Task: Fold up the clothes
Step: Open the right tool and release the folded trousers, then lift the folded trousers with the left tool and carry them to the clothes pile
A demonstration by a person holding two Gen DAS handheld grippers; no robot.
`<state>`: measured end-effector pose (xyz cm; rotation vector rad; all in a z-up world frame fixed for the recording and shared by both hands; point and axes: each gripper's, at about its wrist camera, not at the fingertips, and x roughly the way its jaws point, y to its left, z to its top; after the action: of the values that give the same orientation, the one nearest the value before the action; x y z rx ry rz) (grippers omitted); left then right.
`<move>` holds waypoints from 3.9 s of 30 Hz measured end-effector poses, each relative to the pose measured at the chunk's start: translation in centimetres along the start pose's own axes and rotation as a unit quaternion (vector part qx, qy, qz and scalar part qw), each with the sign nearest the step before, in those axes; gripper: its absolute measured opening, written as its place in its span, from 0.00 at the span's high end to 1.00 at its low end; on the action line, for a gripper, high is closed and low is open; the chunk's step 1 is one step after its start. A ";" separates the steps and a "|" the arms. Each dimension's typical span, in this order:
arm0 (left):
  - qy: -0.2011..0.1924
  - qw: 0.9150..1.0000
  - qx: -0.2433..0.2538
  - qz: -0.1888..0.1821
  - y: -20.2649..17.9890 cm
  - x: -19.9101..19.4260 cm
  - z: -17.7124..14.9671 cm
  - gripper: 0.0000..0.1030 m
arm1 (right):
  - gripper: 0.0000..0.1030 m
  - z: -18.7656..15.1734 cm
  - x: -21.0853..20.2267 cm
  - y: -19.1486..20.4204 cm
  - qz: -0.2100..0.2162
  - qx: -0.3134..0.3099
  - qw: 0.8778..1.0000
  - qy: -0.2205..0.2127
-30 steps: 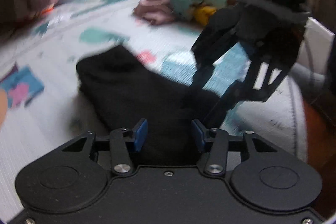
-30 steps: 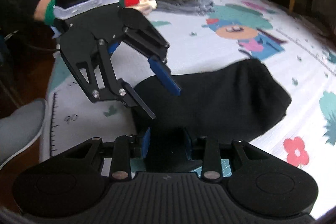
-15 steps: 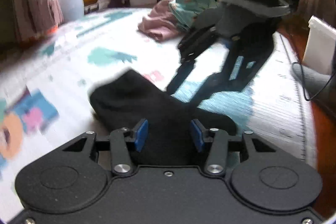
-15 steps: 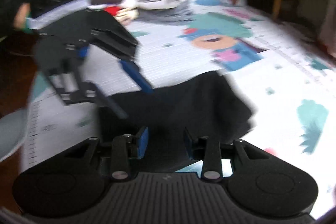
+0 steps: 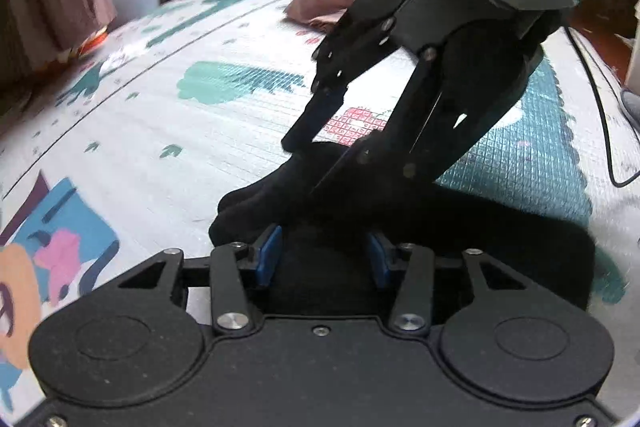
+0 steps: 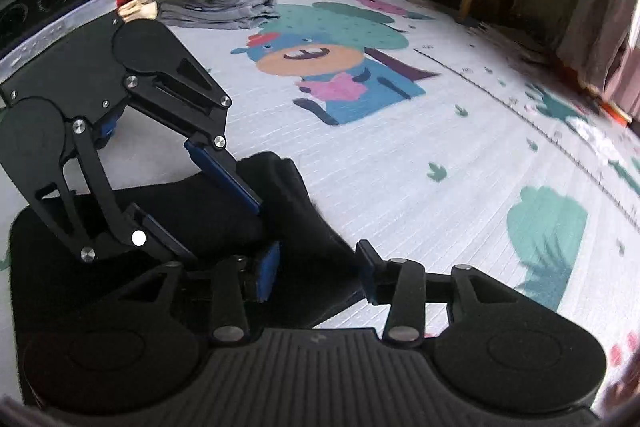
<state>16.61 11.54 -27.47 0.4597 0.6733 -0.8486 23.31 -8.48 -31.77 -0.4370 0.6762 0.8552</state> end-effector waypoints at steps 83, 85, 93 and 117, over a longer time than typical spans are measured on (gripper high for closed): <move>-0.017 0.828 -0.560 -0.003 -2.7 -3.5 -8.2 0.42 | 0.35 -10.5 -10.0 -2.8 0.090 0.469 0.874 0.086; -0.023 0.809 -0.587 -0.014 -2.7 -3.7 -8.9 0.49 | 0.35 -10.7 -9.8 -2.9 0.091 0.475 0.872 0.078; -0.034 0.811 -0.583 0.006 -4.3 -3.2 -8.7 0.73 | 0.70 -9.4 -9.3 -2.7 0.077 0.436 0.890 0.108; -0.225 0.751 -0.511 0.353 17.5 -27.2 -6.7 0.78 | 0.79 29.0 5.8 1.0 0.155 0.238 0.949 -0.135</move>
<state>15.32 40.22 -11.26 -0.4901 0.3645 0.2165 35.86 12.64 -15.27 0.2266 0.6784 0.9867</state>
